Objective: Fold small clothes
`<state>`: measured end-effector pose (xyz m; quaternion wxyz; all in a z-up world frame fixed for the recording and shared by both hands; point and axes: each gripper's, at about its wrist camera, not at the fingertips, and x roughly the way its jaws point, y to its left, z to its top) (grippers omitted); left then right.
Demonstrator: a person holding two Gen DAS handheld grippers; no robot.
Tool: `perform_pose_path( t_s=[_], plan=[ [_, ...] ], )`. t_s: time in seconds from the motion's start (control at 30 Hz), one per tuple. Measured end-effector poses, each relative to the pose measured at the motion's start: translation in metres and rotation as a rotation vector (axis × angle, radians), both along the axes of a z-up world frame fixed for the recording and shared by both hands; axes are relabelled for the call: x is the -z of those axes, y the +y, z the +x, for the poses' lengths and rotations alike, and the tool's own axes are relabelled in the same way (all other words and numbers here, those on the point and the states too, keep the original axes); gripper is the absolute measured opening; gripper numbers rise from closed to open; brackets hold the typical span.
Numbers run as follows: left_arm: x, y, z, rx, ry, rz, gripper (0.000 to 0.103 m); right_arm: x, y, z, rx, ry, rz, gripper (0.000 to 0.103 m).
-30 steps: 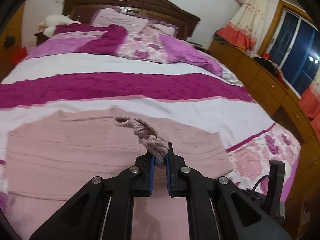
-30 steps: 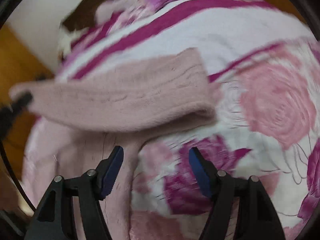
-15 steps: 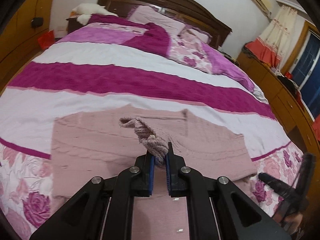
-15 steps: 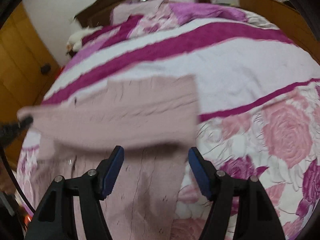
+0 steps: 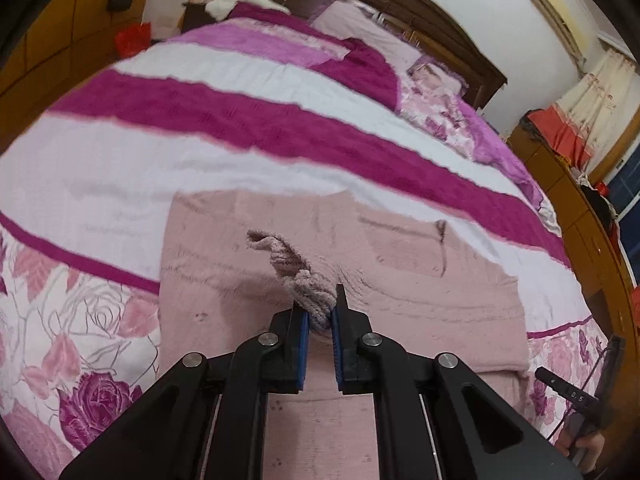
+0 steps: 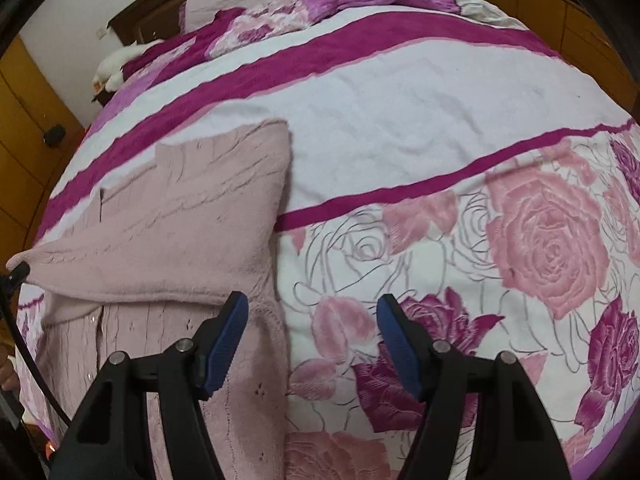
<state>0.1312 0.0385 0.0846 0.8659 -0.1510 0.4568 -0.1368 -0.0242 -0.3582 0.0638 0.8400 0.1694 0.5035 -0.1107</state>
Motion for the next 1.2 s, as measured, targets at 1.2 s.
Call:
perform_pose_path(
  t_s=[1.2],
  plan=[
    [-0.013, 0.053, -0.266, 0.021, -0.288, 0.343, 0.020, -0.007, 0.138, -0.173, -0.154, -0.108, -0.168, 0.067]
  ],
)
